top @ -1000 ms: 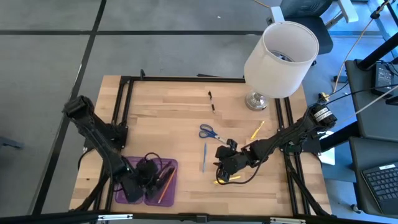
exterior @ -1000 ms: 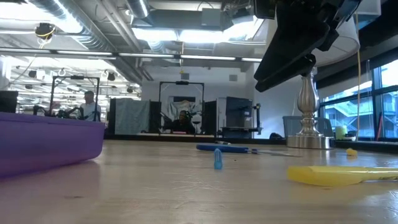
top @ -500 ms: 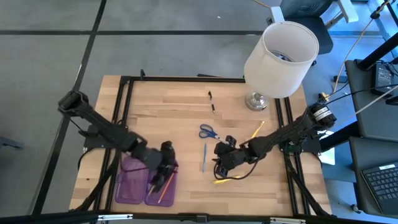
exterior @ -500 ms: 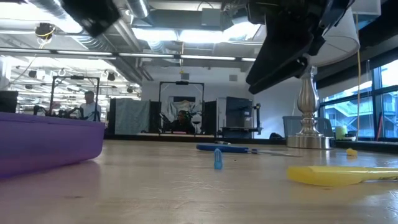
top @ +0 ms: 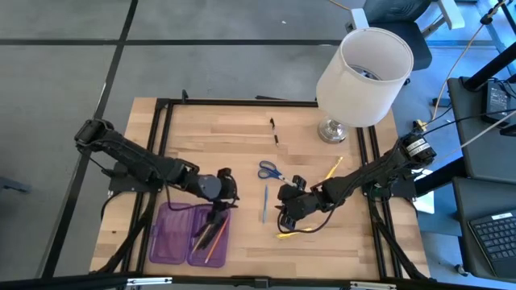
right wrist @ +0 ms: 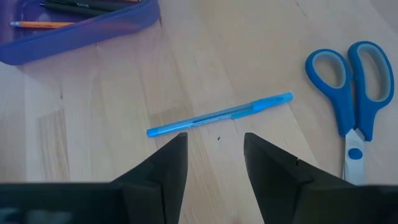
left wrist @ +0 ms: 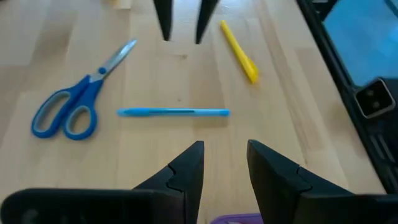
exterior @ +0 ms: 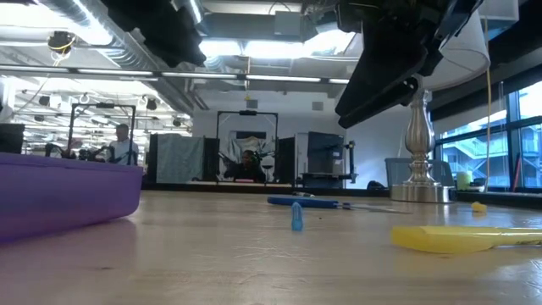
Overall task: Pick & place school supplies into a supply box
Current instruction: Put the top yellow pen into the violet box
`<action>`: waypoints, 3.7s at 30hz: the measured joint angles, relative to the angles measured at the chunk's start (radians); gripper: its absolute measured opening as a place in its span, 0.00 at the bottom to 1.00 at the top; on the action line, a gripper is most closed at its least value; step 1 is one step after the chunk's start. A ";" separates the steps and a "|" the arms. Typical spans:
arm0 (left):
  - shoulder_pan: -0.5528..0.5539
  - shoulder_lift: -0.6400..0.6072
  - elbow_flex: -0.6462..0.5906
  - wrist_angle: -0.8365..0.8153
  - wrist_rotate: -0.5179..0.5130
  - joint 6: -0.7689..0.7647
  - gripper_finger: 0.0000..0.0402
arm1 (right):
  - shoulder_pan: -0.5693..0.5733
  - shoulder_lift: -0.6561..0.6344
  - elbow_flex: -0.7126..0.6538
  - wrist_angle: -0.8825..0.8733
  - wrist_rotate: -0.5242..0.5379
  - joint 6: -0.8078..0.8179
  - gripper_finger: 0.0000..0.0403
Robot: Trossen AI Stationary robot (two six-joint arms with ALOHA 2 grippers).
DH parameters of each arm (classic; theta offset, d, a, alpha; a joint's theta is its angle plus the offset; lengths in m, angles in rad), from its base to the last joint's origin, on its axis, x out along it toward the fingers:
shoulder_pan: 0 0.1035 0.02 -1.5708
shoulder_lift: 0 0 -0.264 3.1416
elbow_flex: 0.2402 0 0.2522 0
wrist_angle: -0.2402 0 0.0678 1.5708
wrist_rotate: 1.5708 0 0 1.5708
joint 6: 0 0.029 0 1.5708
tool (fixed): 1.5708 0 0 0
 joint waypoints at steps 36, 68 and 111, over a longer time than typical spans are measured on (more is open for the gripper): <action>0.103 0.018 0.000 -0.017 0.052 0.256 0.52 | -0.019 -0.016 0.000 -0.352 0.023 0.354 0.40; 0.129 0.019 0.000 -0.076 0.008 0.459 0.51 | -0.138 -0.066 -0.176 -0.812 0.038 1.384 0.40; 0.128 0.019 0.000 -0.202 0.064 0.458 0.49 | -0.137 -0.015 -0.334 -0.585 0.019 1.613 0.40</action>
